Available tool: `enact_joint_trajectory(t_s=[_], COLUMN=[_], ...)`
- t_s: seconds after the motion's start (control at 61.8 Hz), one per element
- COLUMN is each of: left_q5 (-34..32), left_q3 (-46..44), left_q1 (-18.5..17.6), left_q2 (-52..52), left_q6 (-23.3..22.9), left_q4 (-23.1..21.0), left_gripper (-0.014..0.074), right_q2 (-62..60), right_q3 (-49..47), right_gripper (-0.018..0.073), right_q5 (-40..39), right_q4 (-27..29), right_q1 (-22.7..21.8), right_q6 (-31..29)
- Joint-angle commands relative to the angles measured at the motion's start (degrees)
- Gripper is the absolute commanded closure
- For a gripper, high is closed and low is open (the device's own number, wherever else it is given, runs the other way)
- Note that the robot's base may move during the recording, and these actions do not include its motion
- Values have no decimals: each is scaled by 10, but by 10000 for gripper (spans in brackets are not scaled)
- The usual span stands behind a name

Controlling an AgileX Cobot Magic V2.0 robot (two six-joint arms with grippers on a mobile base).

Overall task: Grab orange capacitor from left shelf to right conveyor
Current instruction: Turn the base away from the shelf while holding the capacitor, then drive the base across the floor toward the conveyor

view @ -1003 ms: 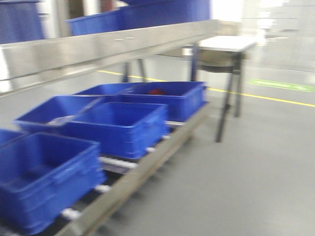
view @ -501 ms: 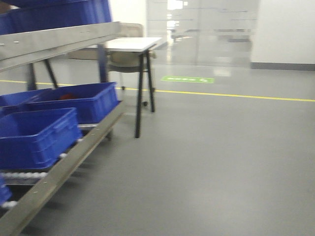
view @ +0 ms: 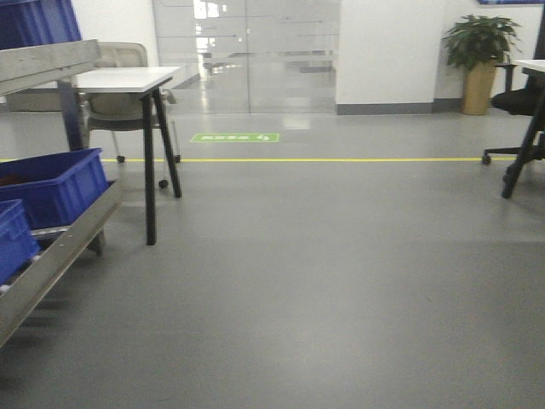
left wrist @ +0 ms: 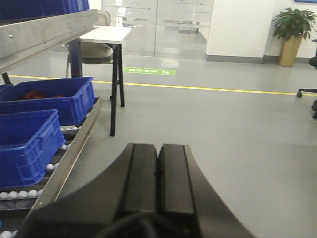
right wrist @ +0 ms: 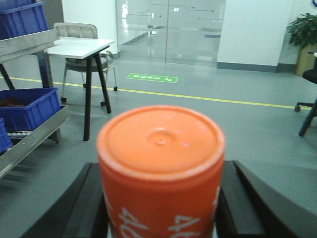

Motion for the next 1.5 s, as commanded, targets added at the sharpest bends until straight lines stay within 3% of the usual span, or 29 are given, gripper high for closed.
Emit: enact_joint_trajectory(t_s=[0.0, 1.488], left_q5=[-52, -52], left_q3=[-3, -3], left_q1=[-2, -2], left_q2=[-6, -6], left_q6=[-1, -1], left_q4=[-1, -1], left_gripper=[723, 723], right_q2=[7, 7], right_q3=[-19, -19], right_gripper=[463, 463], right_q5=[-54, -54], right_q4=[-2, -2], right_q1=[-3, -3], right_q6=[-4, -4])
